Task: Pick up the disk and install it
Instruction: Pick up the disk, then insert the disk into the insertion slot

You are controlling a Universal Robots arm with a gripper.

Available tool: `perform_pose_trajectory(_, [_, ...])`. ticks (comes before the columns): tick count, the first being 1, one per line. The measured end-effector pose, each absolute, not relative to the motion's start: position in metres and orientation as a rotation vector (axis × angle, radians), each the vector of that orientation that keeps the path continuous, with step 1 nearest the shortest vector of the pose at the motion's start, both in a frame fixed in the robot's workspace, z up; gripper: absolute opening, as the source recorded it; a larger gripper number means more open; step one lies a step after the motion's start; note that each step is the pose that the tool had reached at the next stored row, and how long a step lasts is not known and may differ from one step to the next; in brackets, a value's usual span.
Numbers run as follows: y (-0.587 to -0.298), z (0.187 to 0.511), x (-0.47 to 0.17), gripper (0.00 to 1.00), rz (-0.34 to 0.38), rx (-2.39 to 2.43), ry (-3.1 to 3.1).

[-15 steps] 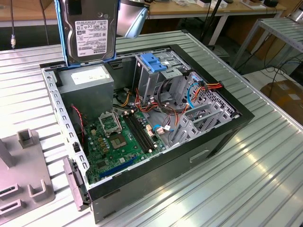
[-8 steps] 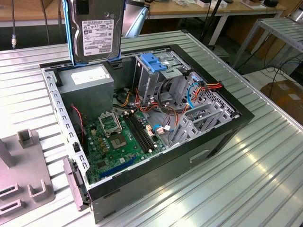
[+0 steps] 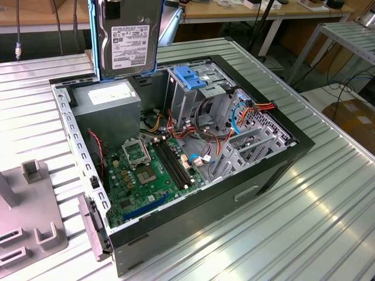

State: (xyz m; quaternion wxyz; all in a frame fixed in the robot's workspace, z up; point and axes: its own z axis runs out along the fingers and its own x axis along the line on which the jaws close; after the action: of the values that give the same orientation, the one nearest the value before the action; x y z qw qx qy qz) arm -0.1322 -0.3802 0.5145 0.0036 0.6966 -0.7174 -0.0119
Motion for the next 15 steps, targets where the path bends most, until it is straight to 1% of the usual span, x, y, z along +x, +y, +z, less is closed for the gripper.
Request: perform_pose_trajectory(15, [-0.3856, 0.5145, -0.1321, 0.37, -0.037, 2.183, -2.248])
